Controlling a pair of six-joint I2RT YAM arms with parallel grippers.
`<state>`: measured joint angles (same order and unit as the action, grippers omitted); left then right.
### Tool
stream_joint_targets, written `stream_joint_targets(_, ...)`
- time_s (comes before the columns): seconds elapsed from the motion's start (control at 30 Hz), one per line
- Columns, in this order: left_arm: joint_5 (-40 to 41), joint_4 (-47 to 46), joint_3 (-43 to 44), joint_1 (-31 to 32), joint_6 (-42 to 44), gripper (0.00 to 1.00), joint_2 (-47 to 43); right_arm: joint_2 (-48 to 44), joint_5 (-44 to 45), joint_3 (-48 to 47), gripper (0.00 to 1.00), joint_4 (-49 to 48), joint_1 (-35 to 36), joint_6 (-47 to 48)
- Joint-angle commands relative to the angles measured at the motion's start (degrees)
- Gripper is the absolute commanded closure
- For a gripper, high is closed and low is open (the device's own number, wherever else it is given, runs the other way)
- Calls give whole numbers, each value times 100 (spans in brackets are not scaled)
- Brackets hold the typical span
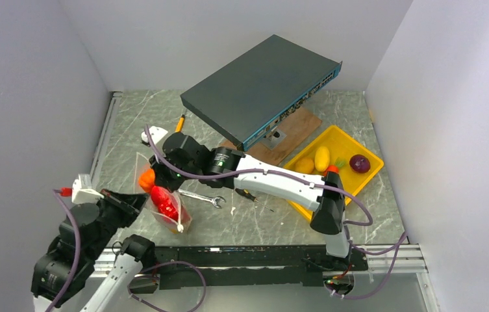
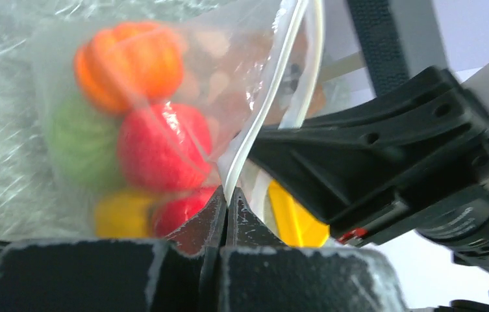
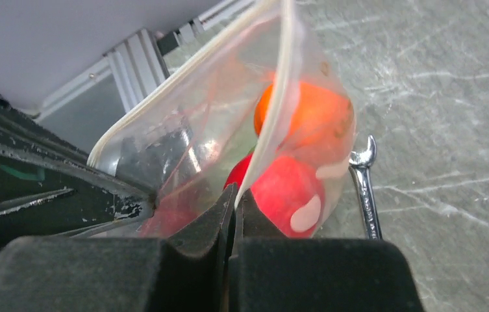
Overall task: Place the food in the zip-top bag and seal the zipper
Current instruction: Adjust the zipper food storage bag at the center of the board.
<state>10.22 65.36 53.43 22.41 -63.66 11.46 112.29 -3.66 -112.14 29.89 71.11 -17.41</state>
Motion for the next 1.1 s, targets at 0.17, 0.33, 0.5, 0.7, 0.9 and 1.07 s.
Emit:
stream_joint_targets(0.17,-259,-541,-1110,-1,-314,100,-401,-614,-219,678,100,-815,19,-190)
stream_joint_targets(0.33,-145,-924,-968,-1,-402,100,-543,-362,138,177,100,-385,22,-10)
stream_joint_targets(0.5,-268,-570,466,-1,137,100,430,-772,11,140,100,-536,35,-14)
stream_joint_targets(0.7,-239,-503,-179,-4,-97,100,-124,-966,-215,802,100,-951,25,-185)
stream_joint_targets(0.9,-172,-483,-1118,0,-487,100,-808,-468,-124,751,100,-793,25,-149)
stream_joint_targets(1.07,84,-232,-533,-6,-197,100,-534,-528,-178,568,100,-740,37,-23)
